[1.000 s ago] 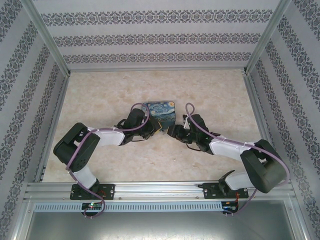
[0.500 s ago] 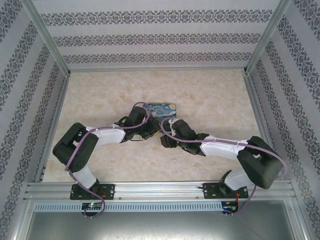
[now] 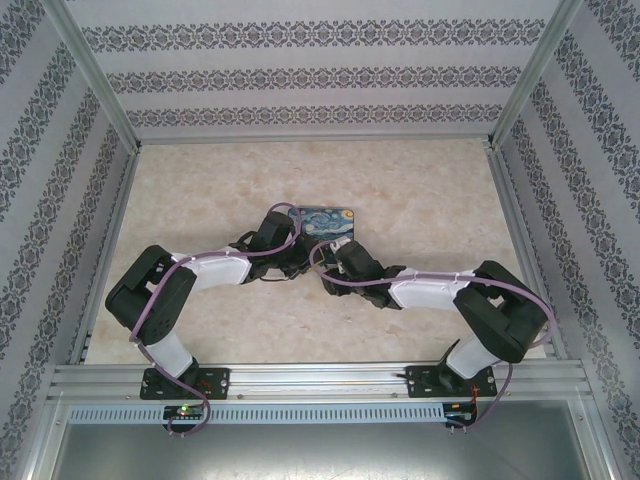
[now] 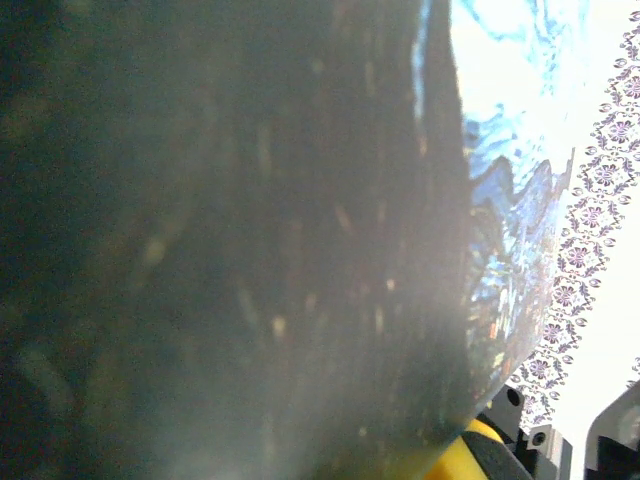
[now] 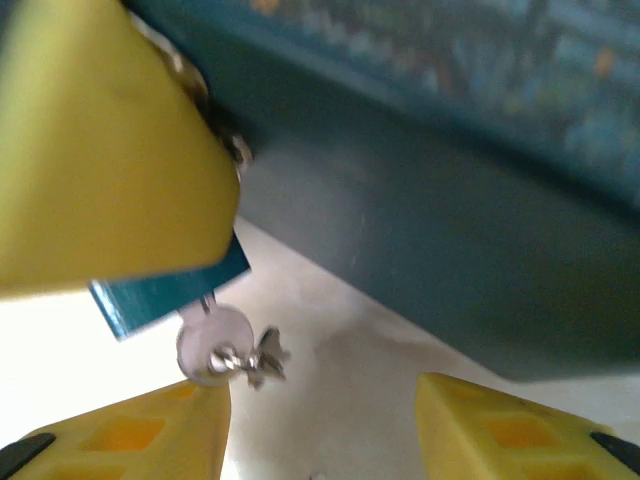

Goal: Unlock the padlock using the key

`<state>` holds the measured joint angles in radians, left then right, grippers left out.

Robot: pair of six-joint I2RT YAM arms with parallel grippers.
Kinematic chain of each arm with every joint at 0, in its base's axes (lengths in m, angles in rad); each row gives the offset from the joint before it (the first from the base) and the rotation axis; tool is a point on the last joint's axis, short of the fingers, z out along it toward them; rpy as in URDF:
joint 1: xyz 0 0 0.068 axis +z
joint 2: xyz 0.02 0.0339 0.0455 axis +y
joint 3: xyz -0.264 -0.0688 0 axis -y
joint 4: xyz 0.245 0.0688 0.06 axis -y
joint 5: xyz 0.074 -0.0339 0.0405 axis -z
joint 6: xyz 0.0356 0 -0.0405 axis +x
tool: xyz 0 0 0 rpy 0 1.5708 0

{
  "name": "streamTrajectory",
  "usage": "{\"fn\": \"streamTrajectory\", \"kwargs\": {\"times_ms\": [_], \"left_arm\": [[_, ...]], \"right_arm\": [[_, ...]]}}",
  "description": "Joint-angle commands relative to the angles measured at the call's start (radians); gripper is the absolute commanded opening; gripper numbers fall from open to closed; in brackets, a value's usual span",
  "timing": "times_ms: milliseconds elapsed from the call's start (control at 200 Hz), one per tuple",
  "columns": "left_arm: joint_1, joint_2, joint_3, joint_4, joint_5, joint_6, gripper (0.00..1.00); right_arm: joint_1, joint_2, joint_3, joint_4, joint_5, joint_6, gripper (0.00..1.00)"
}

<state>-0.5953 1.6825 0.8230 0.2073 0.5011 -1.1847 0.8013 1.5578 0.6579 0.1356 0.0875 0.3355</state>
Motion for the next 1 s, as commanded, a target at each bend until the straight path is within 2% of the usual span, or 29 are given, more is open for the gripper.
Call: {"fn": "streamTrajectory", "kwargs": {"times_ms": [0, 220, 490, 615, 759, 834, 854, 894, 959, 994], "left_arm": [[0.002, -0.018, 0.019, -0.031, 0.036, 0.008, 0.00], [0.001, -0.010, 0.019, -0.028, 0.039, 0.006, 0.00], [0.001, 0.001, 0.015, -0.023, 0.048, 0.008, 0.00], [0.002, 0.005, 0.009, -0.014, 0.051, 0.008, 0.00], [0.001, 0.002, -0.001, -0.010, 0.047, 0.008, 0.00], [0.002, 0.002, -0.003, -0.006, 0.045, 0.009, 0.00], [0.002, 0.002, -0.005, -0.004, 0.044, 0.009, 0.00], [0.002, 0.002, -0.005, -0.005, 0.040, 0.010, 0.00], [0.001, 0.002, -0.006, -0.005, 0.036, 0.012, 0.00], [0.002, 0.003, -0.007, -0.005, 0.036, 0.014, 0.00]], "right_arm": [[0.004, 0.014, 0.037, 0.028, 0.033, -0.018, 0.51], [-0.008, 0.025, 0.057, 0.028, 0.022, -0.014, 0.45], [-0.026, 0.001, 0.068, 0.042, -0.039, -0.009, 0.16], [-0.051, -0.022, 0.067, 0.058, -0.113, 0.014, 0.04], [-0.114, -0.049, 0.040, 0.116, -0.261, 0.084, 0.00], [-0.144, -0.068, 0.017, 0.152, -0.329, 0.123, 0.00], [-0.151, -0.072, 0.010, 0.161, -0.351, 0.132, 0.03], [-0.166, -0.085, -0.002, 0.172, -0.388, 0.149, 0.12], [-0.180, -0.115, -0.029, 0.180, -0.413, 0.172, 0.37], [-0.188, -0.133, -0.048, 0.183, -0.420, 0.185, 0.44]]}}
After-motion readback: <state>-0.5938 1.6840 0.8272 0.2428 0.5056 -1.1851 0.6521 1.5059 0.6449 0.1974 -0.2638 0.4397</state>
